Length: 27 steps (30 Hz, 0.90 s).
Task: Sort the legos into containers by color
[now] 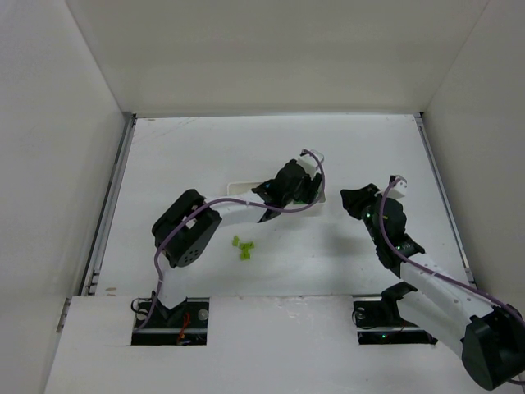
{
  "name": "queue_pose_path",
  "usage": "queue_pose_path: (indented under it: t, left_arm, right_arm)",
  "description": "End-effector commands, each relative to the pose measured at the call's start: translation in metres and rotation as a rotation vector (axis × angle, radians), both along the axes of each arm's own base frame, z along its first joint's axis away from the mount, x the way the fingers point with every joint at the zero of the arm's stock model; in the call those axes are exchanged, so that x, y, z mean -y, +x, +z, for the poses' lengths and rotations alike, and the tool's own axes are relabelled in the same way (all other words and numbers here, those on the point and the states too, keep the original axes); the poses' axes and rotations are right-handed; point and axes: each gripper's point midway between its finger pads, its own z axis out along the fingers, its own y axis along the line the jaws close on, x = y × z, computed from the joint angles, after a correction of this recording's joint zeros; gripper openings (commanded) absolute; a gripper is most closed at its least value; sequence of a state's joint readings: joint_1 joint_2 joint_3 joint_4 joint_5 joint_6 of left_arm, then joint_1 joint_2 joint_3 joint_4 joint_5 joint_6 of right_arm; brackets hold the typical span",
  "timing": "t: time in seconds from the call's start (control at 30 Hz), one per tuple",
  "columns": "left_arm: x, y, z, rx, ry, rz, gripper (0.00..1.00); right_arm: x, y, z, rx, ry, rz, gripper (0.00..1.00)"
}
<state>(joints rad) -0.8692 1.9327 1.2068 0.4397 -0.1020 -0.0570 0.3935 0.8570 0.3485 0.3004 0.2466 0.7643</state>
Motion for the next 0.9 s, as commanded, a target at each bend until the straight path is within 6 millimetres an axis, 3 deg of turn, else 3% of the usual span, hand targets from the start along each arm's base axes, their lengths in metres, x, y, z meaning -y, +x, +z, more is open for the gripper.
queue_pose_path:
  t: [0.0, 0.07, 0.13, 0.3, 0.37, 0.43, 0.57, 0.7, 0.87]
  left_arm:
    - [-0.004, 0.003, 0.072, 0.095, -0.108, 0.039, 0.53]
    - [-0.017, -0.006, 0.098, 0.099, -0.164, 0.071, 0.51]
    - [-0.033, -0.014, 0.11, 0.085, -0.205, 0.103, 0.49]
    - [-0.096, -0.05, 0.116, -0.012, -0.264, 0.215, 0.39]
    - [-0.123, -0.074, 0.107, -0.065, -0.242, 0.242, 0.28]
    - [-0.15, -0.104, 0.087, -0.135, -0.17, 0.256, 0.23]
    - [-0.197, -0.145, 0.048, -0.243, -0.068, 0.39, 0.21]
    - [-0.233, -0.154, 0.017, -0.288, -0.035, 0.56, 0.28]
    - [-0.231, -0.15, -0.013, -0.297, 0.024, 0.574, 0.32]
  right_arm:
    - [-0.001, 0.002, 0.017, 0.061, 0.029, 0.002, 0.31]
    - [-0.003, 0.002, 0.017, 0.061, 0.027, 0.009, 0.3]
    - [-0.003, 0.004, 0.018, 0.061, 0.019, 0.01, 0.3]
    - [-0.03, 0.0, 0.024, 0.069, -0.026, 0.101, 0.28]
    - [-0.048, -0.003, 0.026, 0.068, -0.059, 0.162, 0.26]
    - [-0.069, -0.008, 0.025, 0.063, -0.089, 0.225, 0.25]
    - [-0.1, -0.019, 0.031, 0.072, -0.133, 0.31, 0.23]
    - [-0.12, -0.027, 0.036, 0.077, -0.145, 0.371, 0.23]
    - [-0.14, -0.036, 0.03, 0.061, -0.166, 0.423, 0.24]
